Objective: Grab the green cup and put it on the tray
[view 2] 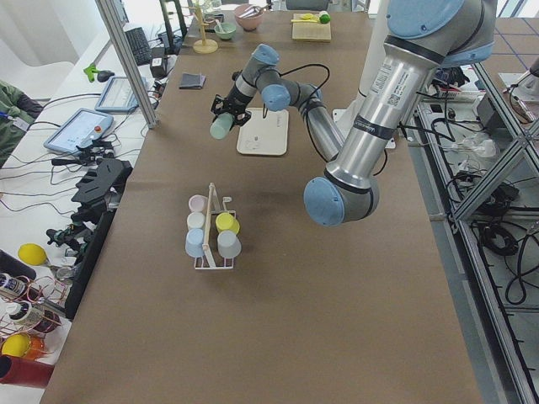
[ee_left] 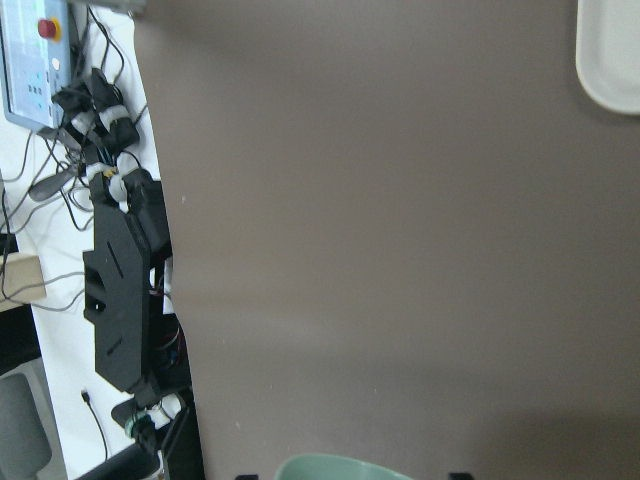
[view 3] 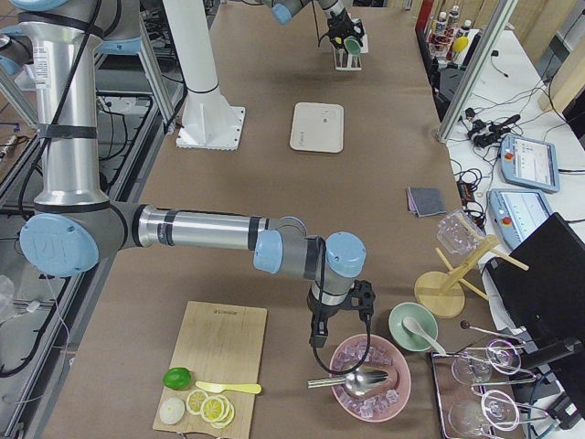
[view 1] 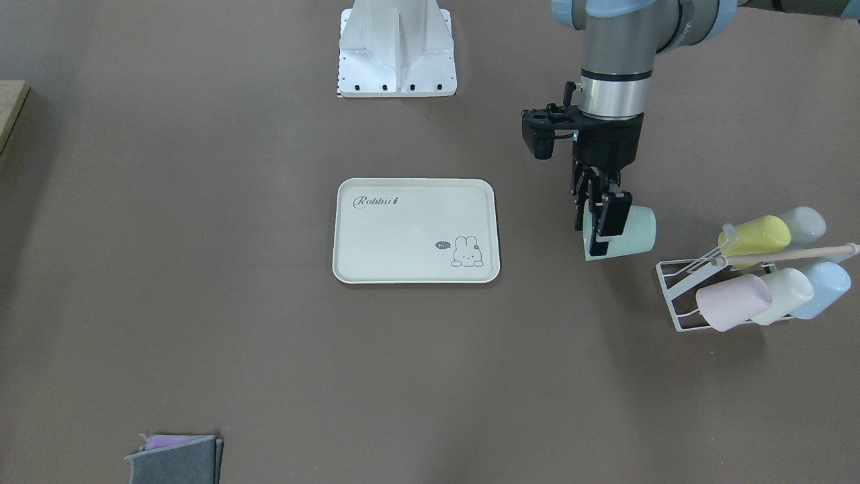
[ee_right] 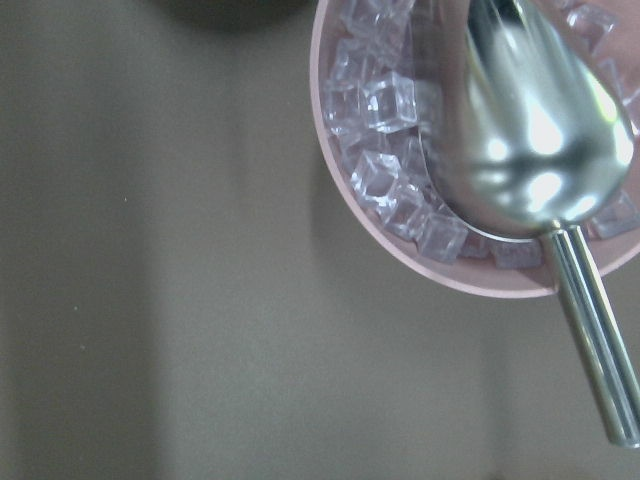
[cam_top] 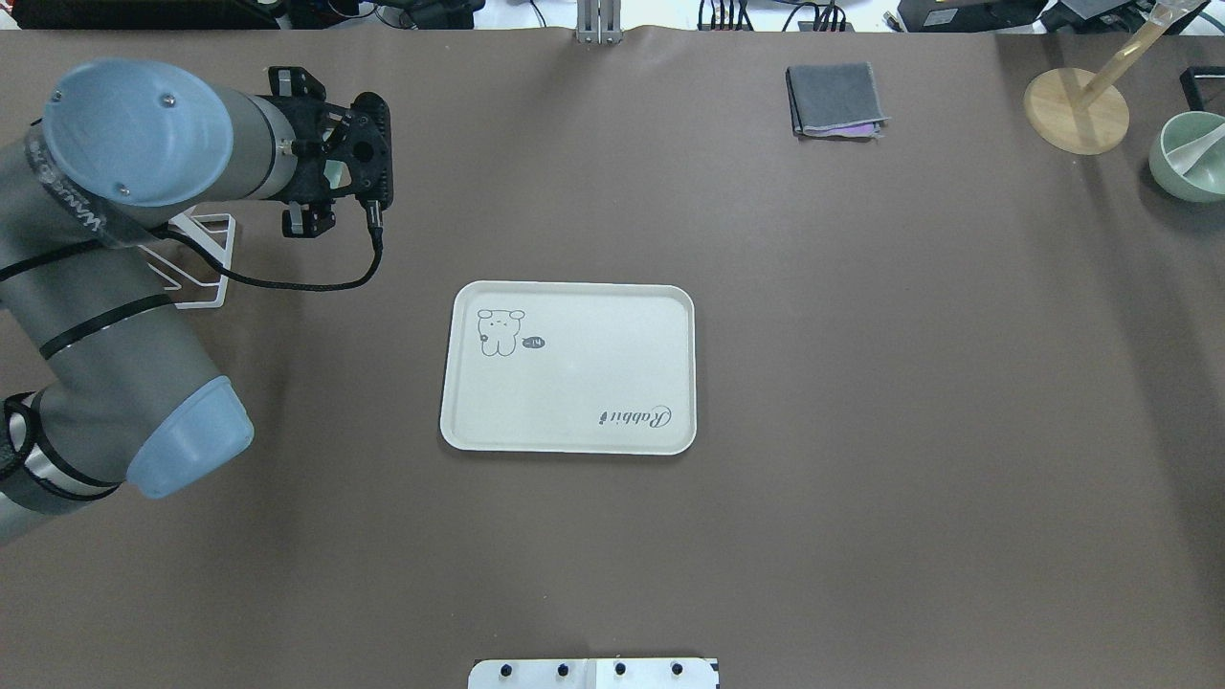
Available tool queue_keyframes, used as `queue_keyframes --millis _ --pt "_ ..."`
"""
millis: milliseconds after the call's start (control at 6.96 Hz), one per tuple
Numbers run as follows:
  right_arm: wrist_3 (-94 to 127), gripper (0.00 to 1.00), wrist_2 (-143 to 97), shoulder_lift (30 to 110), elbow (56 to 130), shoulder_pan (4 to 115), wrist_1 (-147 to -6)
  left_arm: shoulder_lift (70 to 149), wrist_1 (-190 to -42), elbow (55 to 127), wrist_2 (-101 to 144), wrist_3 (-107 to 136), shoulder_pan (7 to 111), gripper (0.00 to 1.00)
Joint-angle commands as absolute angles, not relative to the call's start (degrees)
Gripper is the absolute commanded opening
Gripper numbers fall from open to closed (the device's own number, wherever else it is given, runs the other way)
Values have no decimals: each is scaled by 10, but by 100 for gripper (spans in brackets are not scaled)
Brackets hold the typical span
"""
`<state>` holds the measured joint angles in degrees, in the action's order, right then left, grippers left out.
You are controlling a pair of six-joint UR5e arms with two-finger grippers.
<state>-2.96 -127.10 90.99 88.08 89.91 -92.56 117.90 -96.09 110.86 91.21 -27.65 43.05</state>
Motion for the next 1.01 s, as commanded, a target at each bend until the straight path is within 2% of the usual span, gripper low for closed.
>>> queue_keyframes --millis 0,287,862 --pt "43 100 -1281 909 859 899 -862 1179 -1100 1072 966 -211 429 37" --pt "50 100 -1281 915 855 899 -826 1183 -1313 985 1002 -133 416 35" --pt "50 100 -1281 915 849 899 -800 1273 -1490 888 1000 50 343 34"
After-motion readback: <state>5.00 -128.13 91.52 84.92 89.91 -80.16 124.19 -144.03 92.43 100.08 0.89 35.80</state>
